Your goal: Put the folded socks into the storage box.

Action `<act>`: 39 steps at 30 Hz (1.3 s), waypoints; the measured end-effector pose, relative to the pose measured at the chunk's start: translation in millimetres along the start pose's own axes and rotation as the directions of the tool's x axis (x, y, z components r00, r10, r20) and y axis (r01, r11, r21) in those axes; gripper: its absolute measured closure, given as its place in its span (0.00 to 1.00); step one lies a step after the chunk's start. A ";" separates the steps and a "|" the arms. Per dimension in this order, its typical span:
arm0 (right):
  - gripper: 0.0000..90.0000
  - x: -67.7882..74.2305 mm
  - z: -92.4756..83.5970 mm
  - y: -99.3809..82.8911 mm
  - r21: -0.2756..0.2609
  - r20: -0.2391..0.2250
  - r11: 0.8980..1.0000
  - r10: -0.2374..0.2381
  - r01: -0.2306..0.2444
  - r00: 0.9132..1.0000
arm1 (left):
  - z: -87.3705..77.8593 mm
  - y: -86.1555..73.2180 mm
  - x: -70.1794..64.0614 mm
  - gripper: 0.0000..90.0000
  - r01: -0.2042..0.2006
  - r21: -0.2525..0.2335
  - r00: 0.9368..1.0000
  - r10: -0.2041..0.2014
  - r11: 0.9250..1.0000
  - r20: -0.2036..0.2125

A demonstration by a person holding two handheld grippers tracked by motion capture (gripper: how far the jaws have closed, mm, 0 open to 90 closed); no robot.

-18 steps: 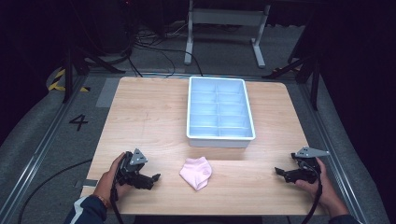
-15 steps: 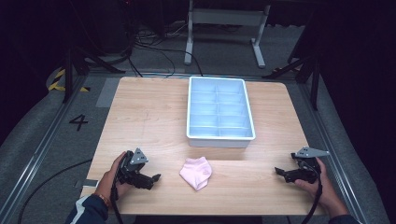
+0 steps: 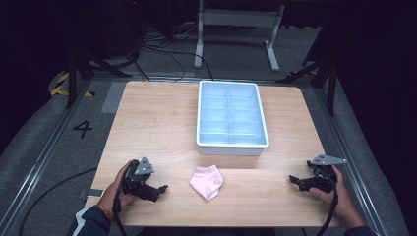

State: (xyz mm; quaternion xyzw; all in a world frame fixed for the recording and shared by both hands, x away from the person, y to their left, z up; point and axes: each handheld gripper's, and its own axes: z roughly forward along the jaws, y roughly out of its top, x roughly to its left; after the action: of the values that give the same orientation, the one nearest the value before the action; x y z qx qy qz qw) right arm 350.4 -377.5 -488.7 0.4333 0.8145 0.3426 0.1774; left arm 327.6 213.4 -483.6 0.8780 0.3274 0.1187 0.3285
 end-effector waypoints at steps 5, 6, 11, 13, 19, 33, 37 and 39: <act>0.00 -0.7 0.0 0.0 0.001 -0.004 1.000 -0.007 0.007 1.000 | -0.4 -0.6 0.5 0.01 -0.001 -0.002 1.000 0.001 1.000 0.004; 0.01 -0.7 0.0 0.0 0.001 -0.004 1.000 -0.007 0.007 1.000 | -0.4 -0.8 0.6 0.01 0.000 -0.002 1.000 0.000 1.000 0.006; 0.07 -0.7 -0.8 0.0 -0.012 0.001 1.000 -0.007 0.007 1.000 | -1.4 -1.8 0.8 0.01 0.002 -0.002 1.000 -0.002 1.000 0.006; 0.11 0.0 -1.9 -0.3 -0.021 0.000 1.000 0.001 -0.001 1.000 | -1.3 -1.8 0.9 0.01 0.002 -0.002 1.000 -0.002 1.000 0.006; 0.19 2.7 -6.8 1.0 -0.044 -0.015 0.999 0.000 -0.001 1.000 | -1.0 -1.7 1.3 0.01 -0.001 -0.003 1.000 0.001 1.000 0.008; 0.25 32.4 -16.0 21.5 -0.078 -0.083 0.992 -0.105 0.099 0.991 | 0.1 -0.5 2.9 0.00 -0.014 -0.001 1.000 0.014 1.000 0.021; 0.26 47.0 -15.1 30.3 -0.076 -0.100 0.986 -0.152 0.145 0.983 | 0.0 -0.5 2.8 0.00 -0.013 0.000 1.000 0.013 1.000 0.021; 0.26 49.3 -15.4 31.2 -0.079 -0.098 0.984 -0.166 0.158 0.981 | 0.0 -0.6 2.7 0.00 -0.012 -0.001 1.000 0.012 1.000 0.020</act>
State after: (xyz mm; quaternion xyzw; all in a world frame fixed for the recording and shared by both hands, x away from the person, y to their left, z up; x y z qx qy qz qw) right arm 332.0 -330.8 -455.3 0.3405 0.8427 0.3776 0.1771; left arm 329.4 215.5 -484.0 0.8809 0.3188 0.1120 0.3315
